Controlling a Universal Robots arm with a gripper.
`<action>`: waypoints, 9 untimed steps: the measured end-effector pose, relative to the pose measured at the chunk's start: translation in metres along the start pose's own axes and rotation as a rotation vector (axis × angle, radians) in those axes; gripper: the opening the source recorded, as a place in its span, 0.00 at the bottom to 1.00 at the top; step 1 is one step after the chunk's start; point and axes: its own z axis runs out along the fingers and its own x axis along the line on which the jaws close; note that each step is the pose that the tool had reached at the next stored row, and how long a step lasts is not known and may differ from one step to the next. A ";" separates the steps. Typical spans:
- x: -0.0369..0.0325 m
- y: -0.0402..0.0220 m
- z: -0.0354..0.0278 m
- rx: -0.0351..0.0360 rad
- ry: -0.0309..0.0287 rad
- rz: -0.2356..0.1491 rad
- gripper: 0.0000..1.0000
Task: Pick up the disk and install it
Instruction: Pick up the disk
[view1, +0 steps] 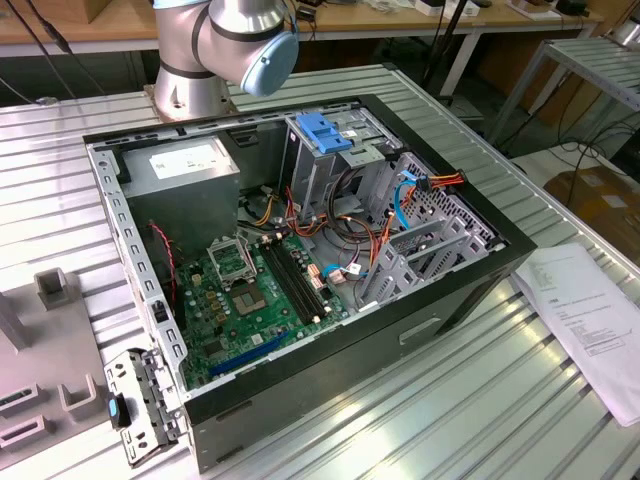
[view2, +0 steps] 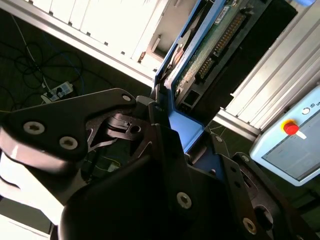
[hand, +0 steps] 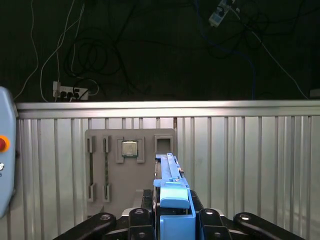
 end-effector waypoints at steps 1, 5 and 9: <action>0.0000 -0.0007 0.0001 0.0001 0.0000 0.000 0.37; -0.0001 -0.0036 0.0001 0.0000 0.0000 0.000 0.37; -0.0001 -0.0069 0.0002 0.0001 0.0000 0.000 0.37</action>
